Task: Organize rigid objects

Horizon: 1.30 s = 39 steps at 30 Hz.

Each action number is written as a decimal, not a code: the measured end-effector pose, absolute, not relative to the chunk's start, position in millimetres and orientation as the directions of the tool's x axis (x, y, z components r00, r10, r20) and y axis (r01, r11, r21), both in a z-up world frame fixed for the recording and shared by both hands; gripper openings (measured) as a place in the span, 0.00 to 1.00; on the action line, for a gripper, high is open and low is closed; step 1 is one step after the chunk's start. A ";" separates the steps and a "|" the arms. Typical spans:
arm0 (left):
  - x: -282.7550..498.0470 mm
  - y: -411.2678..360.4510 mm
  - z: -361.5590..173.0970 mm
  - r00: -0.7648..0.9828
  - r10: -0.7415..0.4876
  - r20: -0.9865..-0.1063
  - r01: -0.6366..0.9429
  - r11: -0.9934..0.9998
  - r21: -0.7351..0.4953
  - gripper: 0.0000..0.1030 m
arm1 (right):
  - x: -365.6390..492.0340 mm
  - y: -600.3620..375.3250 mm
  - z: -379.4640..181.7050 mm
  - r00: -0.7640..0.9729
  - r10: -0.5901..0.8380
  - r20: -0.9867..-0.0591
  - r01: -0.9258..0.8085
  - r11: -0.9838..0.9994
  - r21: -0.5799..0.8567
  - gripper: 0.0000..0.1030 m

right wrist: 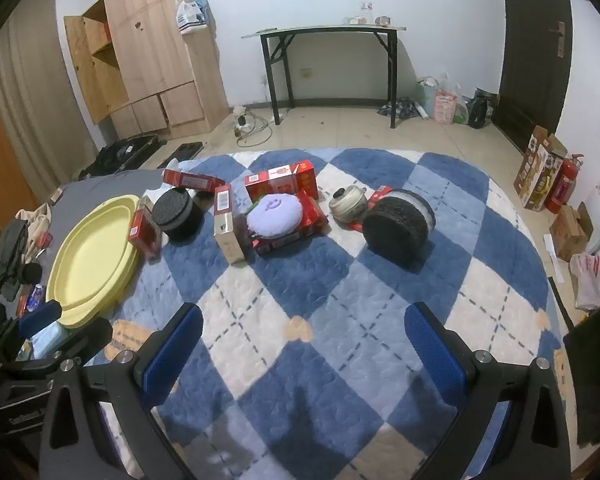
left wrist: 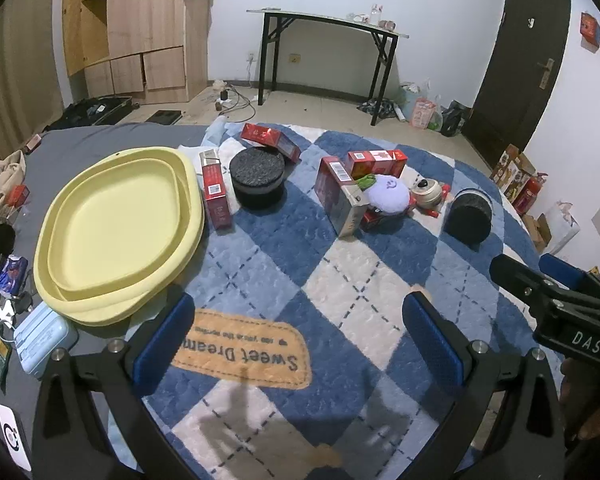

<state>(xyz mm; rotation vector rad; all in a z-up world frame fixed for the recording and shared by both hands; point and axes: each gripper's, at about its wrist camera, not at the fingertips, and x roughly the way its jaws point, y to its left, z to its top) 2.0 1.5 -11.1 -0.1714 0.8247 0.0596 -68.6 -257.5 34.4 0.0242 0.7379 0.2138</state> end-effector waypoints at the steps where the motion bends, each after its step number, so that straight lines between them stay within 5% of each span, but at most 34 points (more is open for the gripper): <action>1: 1.7 1.8 -11.2 0.677 -0.013 -0.736 -0.121 0.984 -0.129 1.00 | -68.4 -257.2 34.0 0.718 0.202 -0.666 -0.186 0.978 0.096 1.00; 39: 2.3 5.7 -14.5 0.659 -0.021 -0.752 -0.144 0.978 -0.154 1.00 | -60.9 -252.1 24.4 0.697 0.208 -0.686 -0.199 0.976 0.093 1.00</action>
